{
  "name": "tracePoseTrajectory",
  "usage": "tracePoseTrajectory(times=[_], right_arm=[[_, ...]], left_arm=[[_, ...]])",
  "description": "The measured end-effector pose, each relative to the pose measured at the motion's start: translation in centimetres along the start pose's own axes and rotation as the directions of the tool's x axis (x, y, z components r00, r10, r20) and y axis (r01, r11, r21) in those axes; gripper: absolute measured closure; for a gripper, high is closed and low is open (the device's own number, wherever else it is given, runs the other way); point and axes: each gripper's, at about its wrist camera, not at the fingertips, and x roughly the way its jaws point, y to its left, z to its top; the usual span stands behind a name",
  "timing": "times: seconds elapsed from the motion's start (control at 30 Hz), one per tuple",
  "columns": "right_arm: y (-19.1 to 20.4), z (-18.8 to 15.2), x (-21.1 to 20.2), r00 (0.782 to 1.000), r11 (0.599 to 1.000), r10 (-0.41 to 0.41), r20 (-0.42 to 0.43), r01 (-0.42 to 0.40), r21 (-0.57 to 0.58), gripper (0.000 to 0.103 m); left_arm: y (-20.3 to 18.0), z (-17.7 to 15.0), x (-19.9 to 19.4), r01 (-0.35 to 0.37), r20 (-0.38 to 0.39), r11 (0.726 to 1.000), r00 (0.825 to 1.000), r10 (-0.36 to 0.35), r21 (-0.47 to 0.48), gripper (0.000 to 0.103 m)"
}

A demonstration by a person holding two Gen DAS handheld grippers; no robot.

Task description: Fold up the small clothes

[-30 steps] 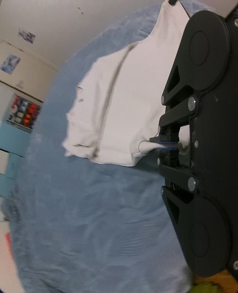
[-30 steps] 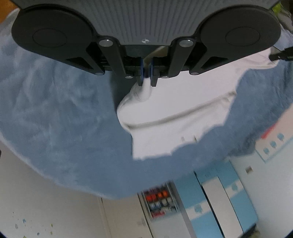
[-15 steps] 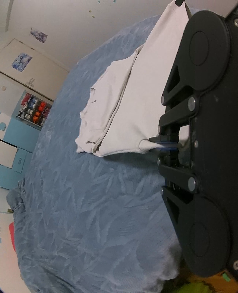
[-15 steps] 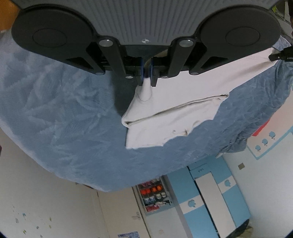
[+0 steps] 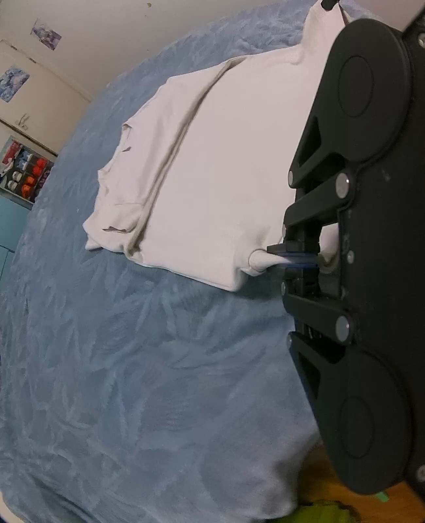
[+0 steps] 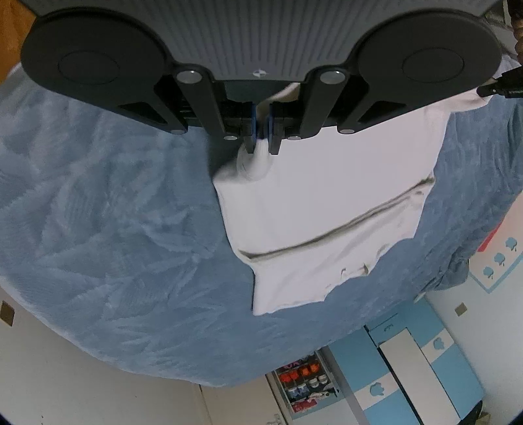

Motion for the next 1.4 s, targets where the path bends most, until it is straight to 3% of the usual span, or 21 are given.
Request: tracePoseTrajectory(times=[0.07,0.3,0.47,0.53,0.77,0.9,0.97,1.0,1.03,1.07,1.13,1.2,1.27,1.4], right_arm=[[0.5,0.9,0.7,1.0,1.0,0.008,0.02,-0.008,0.001,0.096],[2.2,5.5,4.6,0.995,0.999,0.032,0.09,-0.033,0.006,0.096],[4.1,10.1,9.1,0.992,0.999,0.047,0.115,-0.044,-0.028,0.096],[4.8,11.9,10.9,0.99,0.999,0.038,0.137,-0.034,-0.031,0.096],[6.1,16.8,17.1,0.975,0.998,0.057,0.213,-0.057,-0.004,0.096],[6.4,18.1,19.9,0.969,0.998,0.054,0.242,-0.059,0.012,0.096],[6.3,18.4,21.0,0.971,0.998,0.054,0.234,-0.057,0.006,0.093],[6.1,18.4,21.1,0.97,0.998,0.059,0.237,-0.063,0.009,0.08],[5.8,18.2,21.0,0.965,0.997,0.069,0.254,-0.072,0.003,0.075],[5.5,18.0,20.6,0.957,0.998,0.068,0.283,-0.068,-0.01,0.072],[5.3,17.7,19.8,0.939,0.997,0.049,0.342,-0.024,-0.076,0.056],[5.3,17.3,19.4,0.929,0.989,-0.013,0.369,0.066,-0.132,0.052],[5.1,16.8,19.8,0.937,0.975,-0.061,0.345,0.13,-0.182,0.052],[4.3,15.8,21.9,0.966,0.973,-0.083,0.246,0.132,-0.192,0.048]], left_arm=[[-0.3,1.3,0.8,0.006,0.006,1.0,1.0,-0.006,-0.02,0.101],[-2.9,6.9,4.7,0.009,0.039,0.999,0.999,-0.011,0.044,0.101],[-4.2,13.1,9.4,-0.004,0.047,0.998,0.999,0.001,0.064,0.101],[-4.9,15.7,11.6,0.017,0.046,0.993,0.999,-0.022,0.119,0.101],[-5.5,22.2,18.0,0.053,0.102,0.997,0.993,-0.058,0.052,0.101],[-6.6,23.3,19.2,0.036,0.151,0.994,0.987,-0.052,0.106,0.097],[-7.3,23.6,19.4,-0.029,0.208,0.991,0.978,0.001,0.134,0.082],[-7.3,23.4,19.1,-0.068,0.249,0.987,0.968,0.03,0.144,0.063],[-7.2,23.0,18.8,-0.091,0.285,0.984,0.958,0.043,0.156,0.058],[-7.0,22.8,18.5,-0.098,0.306,0.98,0.951,0.042,0.171,0.057],[-6.5,22.1,18.1,-0.112,0.315,0.967,0.948,0.036,0.228,0.057],[-6.1,21.5,18.5,-0.128,0.295,0.944,0.955,0.035,0.304,0.056],[-5.7,20.9,19.4,-0.155,0.261,0.917,0.963,0.058,0.368,0.056],[-6.3,19.9,21.9,-0.219,0.256,0.879,0.96,0.116,0.424,0.055]])
